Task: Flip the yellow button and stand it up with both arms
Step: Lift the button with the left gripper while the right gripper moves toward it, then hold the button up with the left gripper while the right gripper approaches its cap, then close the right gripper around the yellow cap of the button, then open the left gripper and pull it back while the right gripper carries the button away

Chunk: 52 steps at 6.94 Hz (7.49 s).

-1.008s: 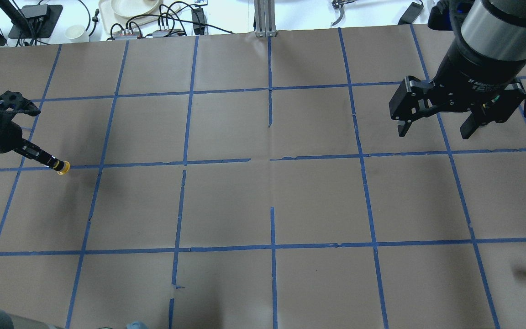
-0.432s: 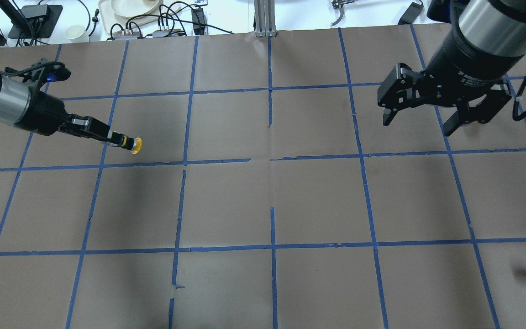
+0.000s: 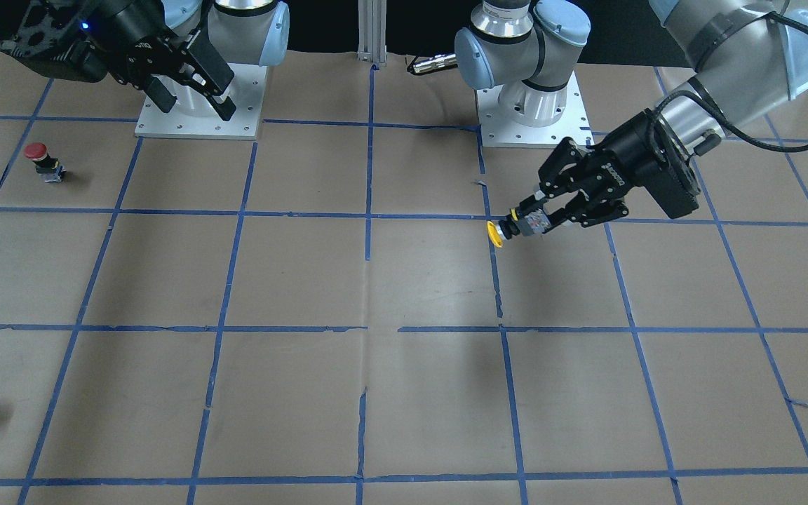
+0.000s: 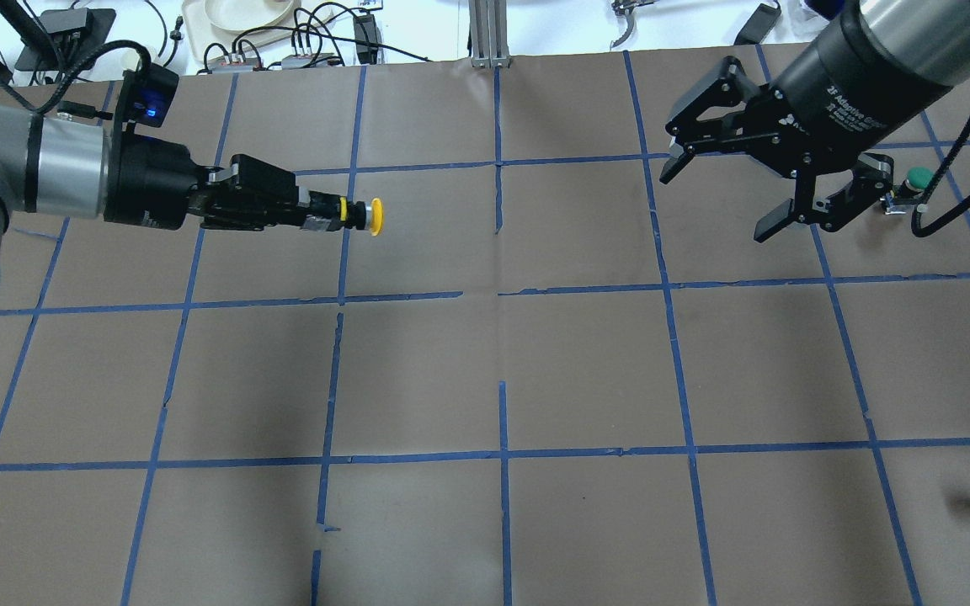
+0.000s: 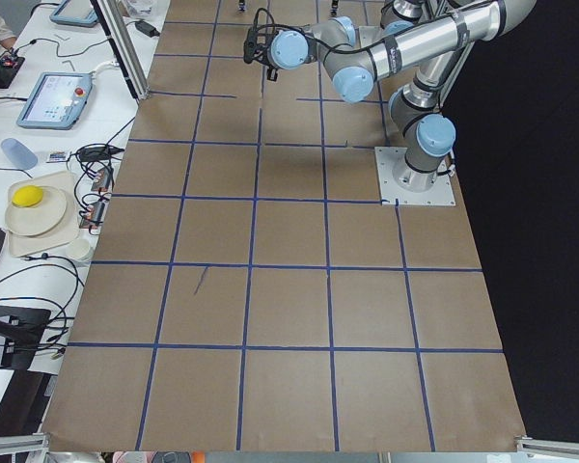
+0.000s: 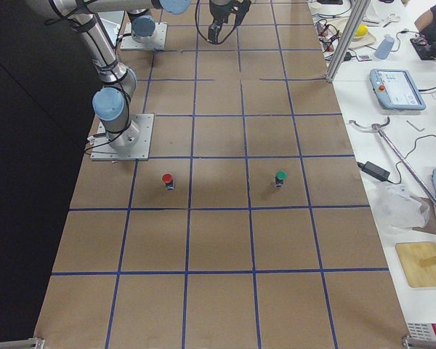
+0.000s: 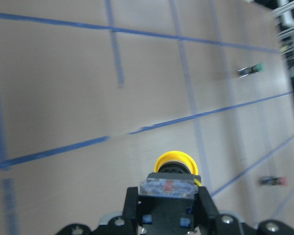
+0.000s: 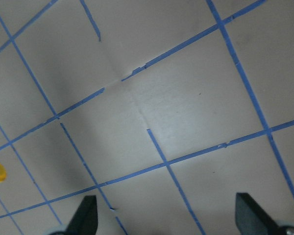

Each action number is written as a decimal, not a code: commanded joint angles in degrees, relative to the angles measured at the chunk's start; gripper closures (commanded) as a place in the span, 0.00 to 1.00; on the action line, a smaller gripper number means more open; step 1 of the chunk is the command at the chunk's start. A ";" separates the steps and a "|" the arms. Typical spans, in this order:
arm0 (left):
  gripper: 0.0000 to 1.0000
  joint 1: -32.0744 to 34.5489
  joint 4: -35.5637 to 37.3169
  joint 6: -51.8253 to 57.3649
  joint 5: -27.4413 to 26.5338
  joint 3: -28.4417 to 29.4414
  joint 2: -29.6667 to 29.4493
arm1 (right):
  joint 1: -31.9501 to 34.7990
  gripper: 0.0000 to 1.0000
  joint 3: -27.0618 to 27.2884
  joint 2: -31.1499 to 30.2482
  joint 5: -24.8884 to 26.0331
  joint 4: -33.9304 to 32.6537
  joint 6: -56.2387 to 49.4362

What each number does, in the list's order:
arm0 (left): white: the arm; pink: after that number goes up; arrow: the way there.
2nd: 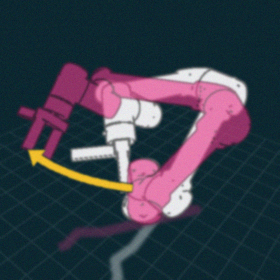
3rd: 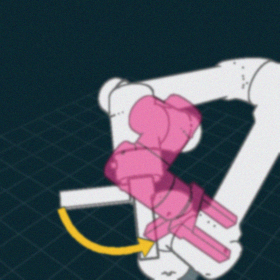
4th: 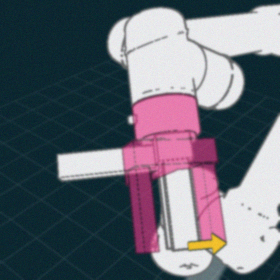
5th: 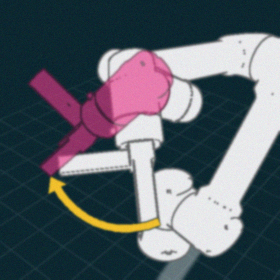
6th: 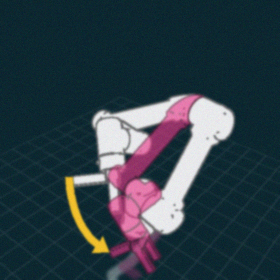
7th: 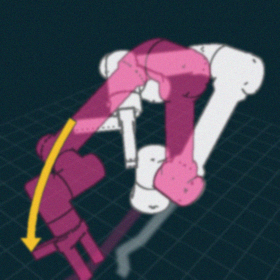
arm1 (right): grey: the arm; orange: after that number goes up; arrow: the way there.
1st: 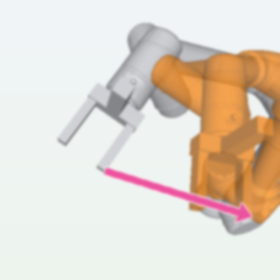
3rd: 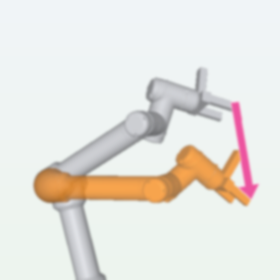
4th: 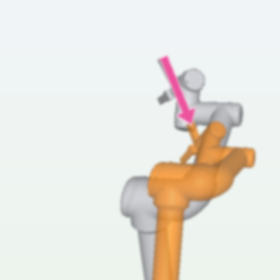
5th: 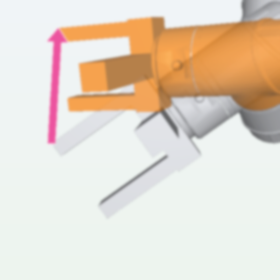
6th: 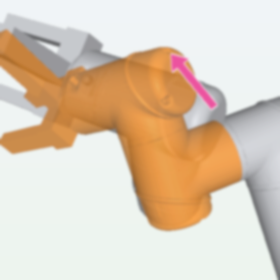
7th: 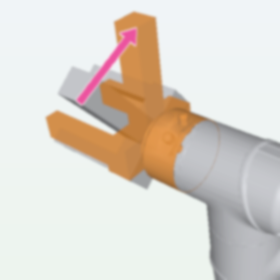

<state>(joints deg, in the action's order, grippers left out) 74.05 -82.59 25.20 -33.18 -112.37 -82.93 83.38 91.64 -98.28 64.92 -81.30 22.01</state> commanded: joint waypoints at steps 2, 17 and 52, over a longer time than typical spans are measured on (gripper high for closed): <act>0.98 5.83 0.41 -4.99 19.67 -8.64 4.78 | -3.75 0.00 0.47 3.44 -14.52 0.79 8.46; 0.99 8.83 3.40 -15.36 29.75 -10.50 6.11 | 3.72 0.01 3.90 2.40 -30.73 4.04 20.97; 0.00 8.74 2.35 -18.36 -52.41 15.89 -4.84 | -16.36 0.82 4.85 1.52 10.81 5.83 -38.86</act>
<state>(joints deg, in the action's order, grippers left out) 82.63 -78.30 6.17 -73.17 -103.84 -83.65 71.86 94.50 -96.86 71.25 -73.47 -3.31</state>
